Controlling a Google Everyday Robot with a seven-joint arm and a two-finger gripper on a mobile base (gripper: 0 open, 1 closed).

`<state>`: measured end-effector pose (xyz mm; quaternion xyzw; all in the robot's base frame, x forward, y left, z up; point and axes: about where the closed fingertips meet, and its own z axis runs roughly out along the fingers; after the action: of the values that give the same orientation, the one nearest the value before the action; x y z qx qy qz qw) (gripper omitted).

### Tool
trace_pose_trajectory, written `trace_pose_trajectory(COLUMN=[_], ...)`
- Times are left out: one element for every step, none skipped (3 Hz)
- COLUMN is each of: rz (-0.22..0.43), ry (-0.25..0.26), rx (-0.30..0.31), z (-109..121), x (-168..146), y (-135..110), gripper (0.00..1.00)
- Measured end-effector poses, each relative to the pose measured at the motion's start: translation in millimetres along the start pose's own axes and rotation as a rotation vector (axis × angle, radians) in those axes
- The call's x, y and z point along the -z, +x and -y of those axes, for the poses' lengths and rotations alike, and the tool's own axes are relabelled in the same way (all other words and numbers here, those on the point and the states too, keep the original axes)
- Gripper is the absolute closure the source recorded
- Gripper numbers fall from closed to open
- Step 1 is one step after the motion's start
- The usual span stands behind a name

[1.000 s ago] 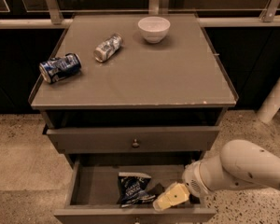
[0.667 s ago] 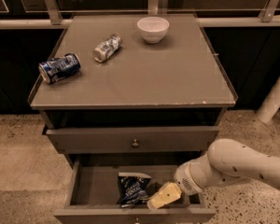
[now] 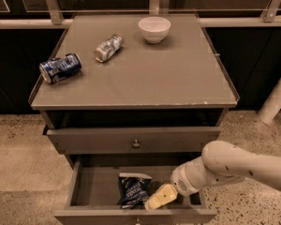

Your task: Pick blue chip bag from middle drawer and place on counter

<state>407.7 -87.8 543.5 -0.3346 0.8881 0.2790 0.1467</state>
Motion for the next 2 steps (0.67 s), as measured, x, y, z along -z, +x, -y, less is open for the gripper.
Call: trace_pose_trajectory(rz=[0.019,0.017], ry=[-0.033,-0.039], rx=[0.019,0.013], z=[7.9,8.2], x=[-33.5,-37.4], y=[-8.4,-6.0], gripper=[0.0,0.0])
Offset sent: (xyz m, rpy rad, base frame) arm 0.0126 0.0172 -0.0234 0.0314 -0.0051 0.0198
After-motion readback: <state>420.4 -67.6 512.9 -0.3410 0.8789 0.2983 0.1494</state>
